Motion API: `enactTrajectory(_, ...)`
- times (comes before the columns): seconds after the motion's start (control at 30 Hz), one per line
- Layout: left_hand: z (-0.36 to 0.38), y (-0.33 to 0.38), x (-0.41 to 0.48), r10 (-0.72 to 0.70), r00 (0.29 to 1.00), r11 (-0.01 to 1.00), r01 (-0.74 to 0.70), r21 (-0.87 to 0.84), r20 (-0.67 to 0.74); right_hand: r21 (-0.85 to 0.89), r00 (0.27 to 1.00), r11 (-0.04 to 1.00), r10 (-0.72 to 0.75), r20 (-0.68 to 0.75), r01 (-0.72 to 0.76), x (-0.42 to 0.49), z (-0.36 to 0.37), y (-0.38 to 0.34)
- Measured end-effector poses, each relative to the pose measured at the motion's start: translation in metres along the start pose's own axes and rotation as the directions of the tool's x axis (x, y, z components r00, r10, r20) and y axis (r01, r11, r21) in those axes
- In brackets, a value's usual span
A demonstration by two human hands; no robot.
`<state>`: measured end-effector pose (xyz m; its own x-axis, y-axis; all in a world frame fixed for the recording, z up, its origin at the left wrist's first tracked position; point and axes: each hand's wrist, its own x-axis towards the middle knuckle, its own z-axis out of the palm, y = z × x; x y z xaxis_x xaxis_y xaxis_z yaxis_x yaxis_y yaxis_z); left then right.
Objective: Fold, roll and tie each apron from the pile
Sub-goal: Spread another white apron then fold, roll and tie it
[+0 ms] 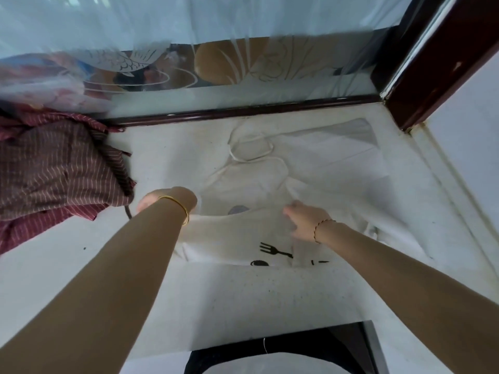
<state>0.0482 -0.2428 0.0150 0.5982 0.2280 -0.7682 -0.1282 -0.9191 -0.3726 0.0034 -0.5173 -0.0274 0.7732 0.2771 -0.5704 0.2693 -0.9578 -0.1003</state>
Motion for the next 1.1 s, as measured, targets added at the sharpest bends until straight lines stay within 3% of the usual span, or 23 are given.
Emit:
enactTrajectory(0.1,-0.016,0.028,0.002,0.12,0.992,0.991,-0.122,-0.049,-0.05,-0.005,0.916,0.97,0.226,-0.331,-0.242,-0.01,0.0,0.016)
enactTrajectory(0.17,-0.031,0.059,-0.001,0.237,0.95,0.964,-0.256,-0.074,-0.204,0.078,0.836,0.929,0.362,-0.412,-0.363,-0.018,0.0,0.031)
enactTrajectory(0.23,-0.038,0.091,0.004,0.313,0.88,0.906,-0.39,-0.167,-0.356,0.151,0.796,0.891,0.45,-0.404,-0.428,-0.025,-0.002,0.044)
enactTrajectory(0.33,-0.042,0.136,0.01,0.346,0.851,0.866,-0.452,-0.214,-0.395,0.22,0.751,0.813,0.582,-0.312,-0.539,-0.031,-0.007,0.067)
enactTrajectory(0.43,-0.041,0.164,0.019,0.279,0.861,0.862,-0.419,-0.285,-0.425,0.261,0.762,0.75,0.643,-0.073,-0.608,-0.039,-0.011,0.088)
enactTrajectory(0.53,-0.039,0.174,0.028,0.158,0.902,0.832,-0.34,-0.438,-0.401,0.384,0.789,0.706,0.604,0.112,-0.595,-0.041,-0.007,0.096)
enactTrajectory(0.63,-0.037,0.174,0.035,0.158,0.909,0.804,-0.345,-0.484,-0.386,0.391,0.81,0.716,0.563,0.167,-0.578,-0.039,-0.008,0.094)
enactTrajectory(0.73,-0.039,0.17,0.04,0.213,0.905,0.835,-0.364,-0.412,-0.369,0.355,0.774,0.689,0.578,0.258,-0.632,-0.036,-0.017,0.099)
enactTrajectory(0.83,-0.048,0.162,0.044,0.254,0.893,0.838,-0.395,-0.376,-0.372,0.298,0.721,0.67,0.537,0.437,-0.68,-0.037,-0.04,0.116)
enactTrajectory(0.9,-0.056,0.154,0.045,0.243,0.887,0.775,-0.421,-0.472,-0.393,0.34,0.769,0.69,0.567,0.295,-0.639,-0.033,-0.069,0.119)
enactTrajectory(0.97,-0.063,0.144,0.042,0.142,0.868,0.707,-0.426,-0.564,-0.477,0.313,0.767,0.751,0.634,-0.097,-0.582,-0.024,-0.101,0.111)
enactTrajectory(1.03,-0.068,0.132,0.04,-0.041,0.838,0.667,-0.382,-0.64,-0.544,0.284,0.718,0.825,0.565,-0.406,-0.488,-0.003,-0.129,0.09)
enactTrajectory(1.1,-0.071,0.12,0.041,-0.192,0.824,0.622,-0.317,-0.715,-0.533,0.209,0.724,0.891,0.45,-0.523,-0.403,0.023,-0.134,0.078)
